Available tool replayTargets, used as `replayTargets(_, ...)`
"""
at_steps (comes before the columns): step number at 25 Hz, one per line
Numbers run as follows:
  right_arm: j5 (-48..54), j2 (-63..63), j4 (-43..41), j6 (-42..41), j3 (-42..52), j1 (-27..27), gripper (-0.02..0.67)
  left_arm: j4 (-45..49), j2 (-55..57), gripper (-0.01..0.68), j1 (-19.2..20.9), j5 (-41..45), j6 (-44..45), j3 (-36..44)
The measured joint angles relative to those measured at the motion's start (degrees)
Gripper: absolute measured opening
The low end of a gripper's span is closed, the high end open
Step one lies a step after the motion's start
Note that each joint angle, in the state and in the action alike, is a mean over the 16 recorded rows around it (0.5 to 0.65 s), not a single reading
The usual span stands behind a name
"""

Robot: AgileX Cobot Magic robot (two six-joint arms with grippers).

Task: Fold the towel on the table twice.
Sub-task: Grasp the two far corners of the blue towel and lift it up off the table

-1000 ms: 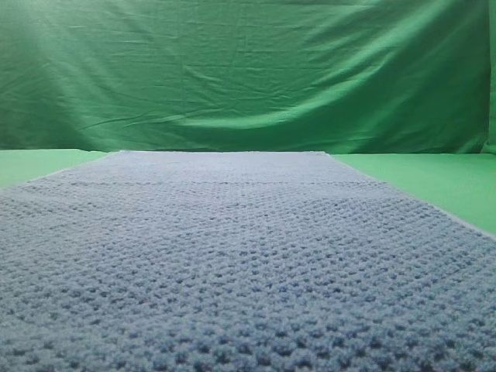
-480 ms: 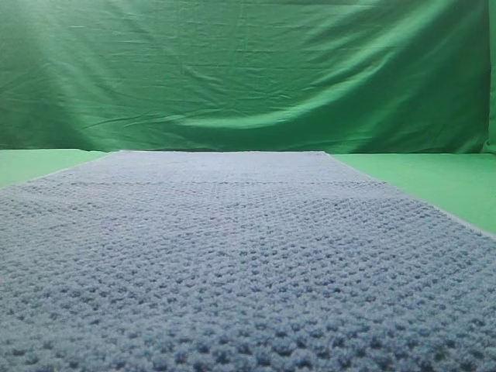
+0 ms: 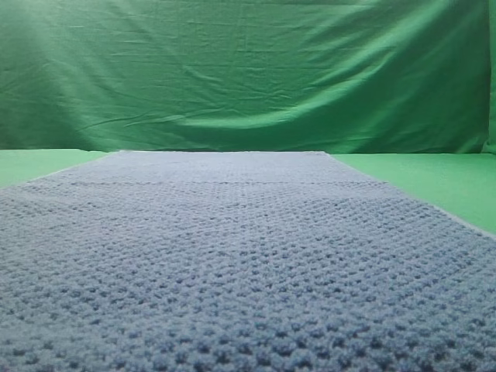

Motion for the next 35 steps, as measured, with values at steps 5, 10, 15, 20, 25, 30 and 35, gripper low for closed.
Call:
replayTargets(5,-5.59,0.0,2.84,0.47,-0.04,0.0,0.0,-4.61,0.01,0.0,0.0,-3.38,0.0,-0.12)
replayTargets(10,-9.19,0.05,5.5,1.08,-1.7,0.0,0.0,-4.9,0.87,0.0,0.0,-1.39,0.06,-2.01)
replayTargets(15,-11.93,1.26,7.99,1.68,-5.51,0.0,0.0,-4.34,3.75,0.0,0.0,2.8,1.4,-6.77)
replayTargets(20,-12.87,4.22,8.83,1.91,-10.05,0.0,0.0,-3.95,7.53,0.0,0.0,6.35,3.52,-12.51)
replayTargets(25,-14.14,7.55,8.86,2.13,-13.51,0.0,0.0,-3.89,10.86,0.0,0.0,7.7,5.66,-17.17)
replayTargets(30,-12.55,11.4,8.54,1.74,-16.49,0.0,0.0,-3.45,13.71,0.0,0.0,10.04,6.81,-20.9)
replayTargets(35,-4.23,18.01,7.07,0.33,-22.89,0.0,0.0,-1.87,18.54,0.0,-0.22,15.4,6.89,-25.59)
